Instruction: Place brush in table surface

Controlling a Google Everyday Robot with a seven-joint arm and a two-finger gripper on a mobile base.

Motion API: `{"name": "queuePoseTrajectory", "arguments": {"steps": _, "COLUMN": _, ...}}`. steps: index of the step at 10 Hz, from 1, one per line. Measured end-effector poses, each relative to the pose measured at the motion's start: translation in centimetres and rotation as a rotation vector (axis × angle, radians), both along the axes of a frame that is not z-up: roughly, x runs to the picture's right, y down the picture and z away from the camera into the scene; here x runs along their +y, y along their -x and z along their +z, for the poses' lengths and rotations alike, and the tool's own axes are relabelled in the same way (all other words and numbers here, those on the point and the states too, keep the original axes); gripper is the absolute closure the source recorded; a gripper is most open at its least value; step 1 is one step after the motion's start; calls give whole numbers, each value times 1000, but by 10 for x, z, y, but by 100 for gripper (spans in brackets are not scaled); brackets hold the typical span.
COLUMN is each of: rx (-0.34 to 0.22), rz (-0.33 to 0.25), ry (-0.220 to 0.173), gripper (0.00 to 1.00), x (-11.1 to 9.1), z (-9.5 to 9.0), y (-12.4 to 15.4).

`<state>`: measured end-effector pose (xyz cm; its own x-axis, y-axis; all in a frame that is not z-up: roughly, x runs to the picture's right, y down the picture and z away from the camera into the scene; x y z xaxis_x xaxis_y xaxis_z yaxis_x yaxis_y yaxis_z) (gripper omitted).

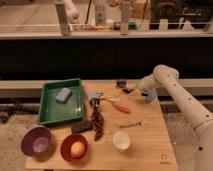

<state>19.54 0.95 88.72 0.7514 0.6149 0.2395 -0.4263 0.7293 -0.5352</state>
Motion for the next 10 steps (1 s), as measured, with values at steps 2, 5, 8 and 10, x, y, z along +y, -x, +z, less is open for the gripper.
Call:
{"name": "queuePoseTrajectory", "arguments": {"steps": 2, "rx": -28, "rz": 1, "ry": -23, "gripper": 100, "x": -6, "z": -14, "y": 3}}
{"name": "queuePoseTrajectory", "arguments": {"steps": 5, "rx": -40, "rz": -2, "ry": -64, "gripper": 100, "x": -13, "z": -32, "y": 5}}
{"name": "queuePoseTrajectory", "arguments": {"steps": 8, "rx": 0, "rz": 19, "ry": -47, "gripper": 100, "x": -1, "z": -20, "y": -3}}
{"name": "queuePoseTrajectory", "arguments": {"steps": 10, "rx": 45, "rz": 33, "ry": -21, "gripper": 100, "x": 13, "z": -7, "y": -15}}
